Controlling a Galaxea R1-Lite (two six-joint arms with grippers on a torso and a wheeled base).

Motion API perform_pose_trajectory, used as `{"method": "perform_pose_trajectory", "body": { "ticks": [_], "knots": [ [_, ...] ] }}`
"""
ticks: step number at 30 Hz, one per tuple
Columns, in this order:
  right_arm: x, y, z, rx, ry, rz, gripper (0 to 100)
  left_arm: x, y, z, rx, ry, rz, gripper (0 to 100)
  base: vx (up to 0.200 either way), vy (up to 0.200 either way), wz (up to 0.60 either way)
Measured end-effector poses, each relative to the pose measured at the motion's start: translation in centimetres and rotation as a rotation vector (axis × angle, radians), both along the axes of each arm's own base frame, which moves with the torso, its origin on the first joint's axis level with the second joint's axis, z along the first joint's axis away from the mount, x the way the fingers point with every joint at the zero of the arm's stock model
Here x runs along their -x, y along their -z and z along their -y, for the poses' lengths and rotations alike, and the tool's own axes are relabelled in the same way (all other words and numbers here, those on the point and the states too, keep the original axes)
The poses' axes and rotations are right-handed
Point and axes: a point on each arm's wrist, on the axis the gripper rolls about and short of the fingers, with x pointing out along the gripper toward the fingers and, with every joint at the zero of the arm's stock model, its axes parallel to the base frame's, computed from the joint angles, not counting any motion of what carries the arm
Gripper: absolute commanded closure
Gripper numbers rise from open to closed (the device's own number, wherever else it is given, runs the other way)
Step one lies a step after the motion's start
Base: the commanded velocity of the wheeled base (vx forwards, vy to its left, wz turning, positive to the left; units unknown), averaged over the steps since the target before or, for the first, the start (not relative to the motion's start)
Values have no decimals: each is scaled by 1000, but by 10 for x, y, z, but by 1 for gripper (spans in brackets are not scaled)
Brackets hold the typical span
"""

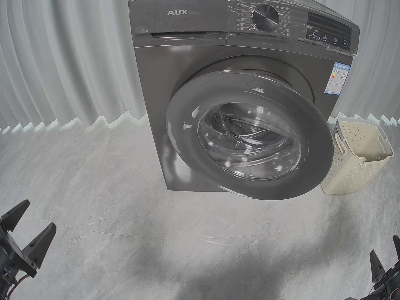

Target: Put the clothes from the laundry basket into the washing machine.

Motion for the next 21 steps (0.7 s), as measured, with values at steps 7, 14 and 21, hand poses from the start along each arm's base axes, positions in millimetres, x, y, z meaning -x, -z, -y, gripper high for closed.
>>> {"method": "perform_pose_trajectory", "body": {
  "ticks": [7,14,21],
  "knots": [
    [0,0,0,-4,6,-1,0,30,42,-16,-20,-192,-6,0,0,0,0],
    [0,0,0,-5,7,-1,0,46,75,-18,-88,-304,-84,0,0,0,0],
    [5,-20,0,-15,-1,99,0,56,85,-15,-90,-339,-39,0,0,0,0]
  ]
}}
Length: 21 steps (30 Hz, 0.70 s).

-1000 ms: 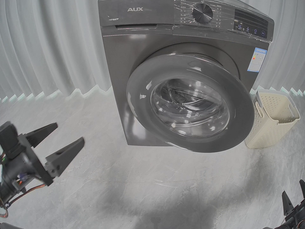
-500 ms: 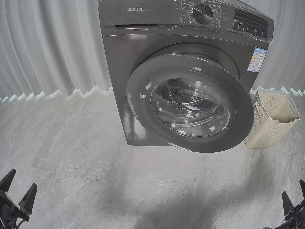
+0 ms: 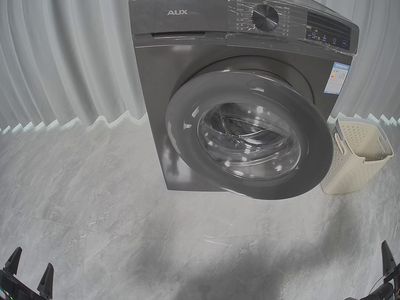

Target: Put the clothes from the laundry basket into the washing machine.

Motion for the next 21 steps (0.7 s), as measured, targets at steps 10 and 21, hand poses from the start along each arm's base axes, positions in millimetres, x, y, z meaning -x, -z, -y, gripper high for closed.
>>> {"method": "perform_pose_trajectory", "body": {
  "ticks": [10,21],
  "knots": [
    [-6,-53,-2,-19,-212,-1,0,3,3,0,-14,-6,10,0,0,0,0],
    [-79,-72,-16,-1,-461,-259,0,3,4,0,-16,-4,10,0,0,-182,0]
  ]
}}
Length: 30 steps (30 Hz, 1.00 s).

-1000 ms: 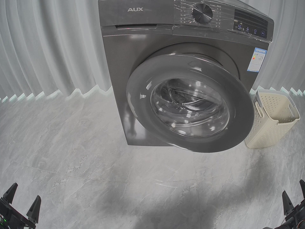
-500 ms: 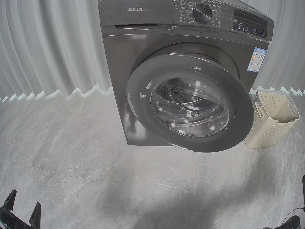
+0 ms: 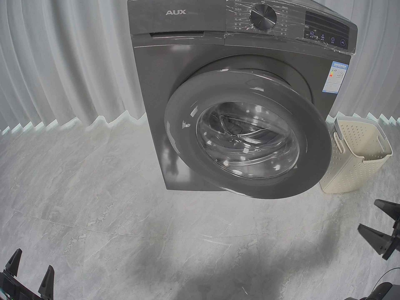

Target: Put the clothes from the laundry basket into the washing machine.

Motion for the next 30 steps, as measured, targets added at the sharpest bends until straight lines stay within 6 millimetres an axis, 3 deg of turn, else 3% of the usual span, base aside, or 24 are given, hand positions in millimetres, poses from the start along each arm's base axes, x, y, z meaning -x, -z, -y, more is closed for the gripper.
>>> {"method": "perform_pose_trajectory", "body": {
  "ticks": [8,14,21,30],
  "knots": [
    [-50,5,-33,33,-207,-122,0,0,0,0,0,1,0,0,0,-200,0],
    [-77,12,-54,7,-265,-121,0,0,0,0,0,2,-1,0,0,0,0],
    [-86,27,-70,15,-325,-202,0,0,0,0,3,3,-1,0,114,0,0],
    [-90,28,-78,15,-349,-219,0,0,0,0,14,1,0,0,200,0,0]
  ]
}}
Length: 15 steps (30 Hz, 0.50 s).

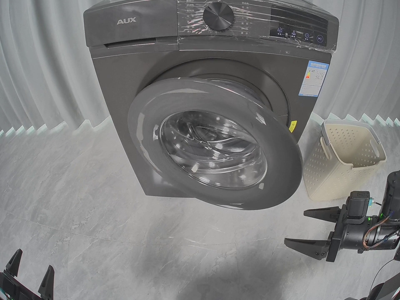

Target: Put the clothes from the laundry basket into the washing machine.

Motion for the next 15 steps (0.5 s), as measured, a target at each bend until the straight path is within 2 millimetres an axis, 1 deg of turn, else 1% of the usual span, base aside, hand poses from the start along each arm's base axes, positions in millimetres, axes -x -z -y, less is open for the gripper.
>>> {"method": "perform_pose_trajectory", "body": {
  "ticks": [5,15],
  "knots": [
    [-3,-4,-2,-18,3,4,0,0,0,0,10,-6,0,0,200,0,0],
    [-11,-14,-6,-69,22,62,0,0,0,0,18,-8,-2,0,0,0,0]
  ]
}}
